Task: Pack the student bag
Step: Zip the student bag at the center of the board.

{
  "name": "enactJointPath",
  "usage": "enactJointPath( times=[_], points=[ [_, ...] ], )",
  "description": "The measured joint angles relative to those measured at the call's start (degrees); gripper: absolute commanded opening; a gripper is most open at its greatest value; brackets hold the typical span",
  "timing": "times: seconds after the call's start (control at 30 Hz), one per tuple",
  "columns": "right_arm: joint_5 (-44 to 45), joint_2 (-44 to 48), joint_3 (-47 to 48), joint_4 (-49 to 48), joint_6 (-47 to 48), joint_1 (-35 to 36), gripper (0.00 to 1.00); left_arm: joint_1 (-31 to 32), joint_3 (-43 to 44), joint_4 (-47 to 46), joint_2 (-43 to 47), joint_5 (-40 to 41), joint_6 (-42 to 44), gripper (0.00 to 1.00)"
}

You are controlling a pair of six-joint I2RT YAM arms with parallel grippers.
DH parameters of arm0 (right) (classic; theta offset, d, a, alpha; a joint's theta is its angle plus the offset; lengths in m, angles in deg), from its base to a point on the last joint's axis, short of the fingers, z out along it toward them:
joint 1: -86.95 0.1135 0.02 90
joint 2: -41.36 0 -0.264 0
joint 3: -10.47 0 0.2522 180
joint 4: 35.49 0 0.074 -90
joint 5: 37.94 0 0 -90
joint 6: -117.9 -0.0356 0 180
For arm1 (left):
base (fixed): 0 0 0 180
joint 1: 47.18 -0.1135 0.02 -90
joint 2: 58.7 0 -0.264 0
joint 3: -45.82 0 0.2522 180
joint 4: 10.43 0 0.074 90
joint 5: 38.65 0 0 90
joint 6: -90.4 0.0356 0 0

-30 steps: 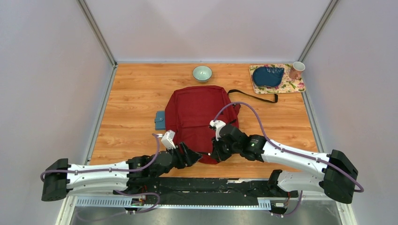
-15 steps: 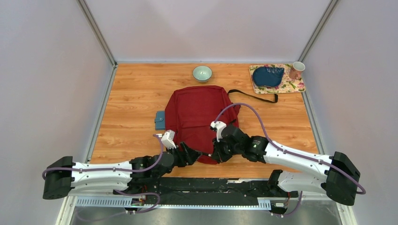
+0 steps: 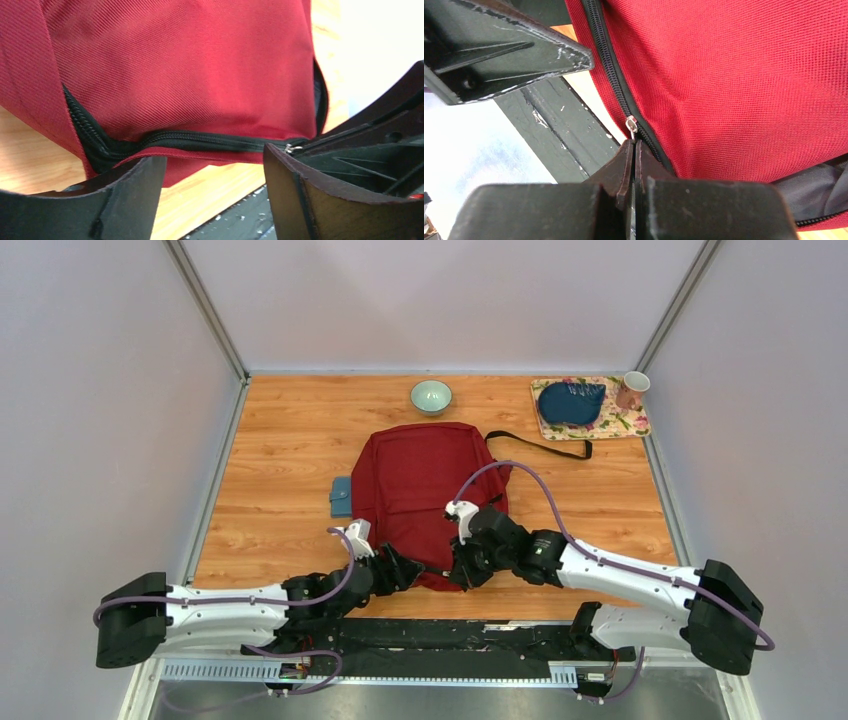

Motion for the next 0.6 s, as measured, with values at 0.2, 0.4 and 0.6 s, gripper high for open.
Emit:
enactJointPath(
  times=[0.2,0.4,0.6],
  points=[
    [-0.35,-0.15,-0.02,0.04,0.11,0.0,0.0,-0.35,0.35,0.2,-2.97,1.03,1.33,0.31],
    [-0.76,0.44,-0.22,-0.13,0.59,0.0,0.0,-0.9,0.87,0.59,-2.4,1.09,2.34,0.0],
    [1.6,0.22,-0.22,1.22,0.74,-0.07,0.0,-1.07,0.87,3.56,0.26,1.79,3.21,0.0]
  ],
)
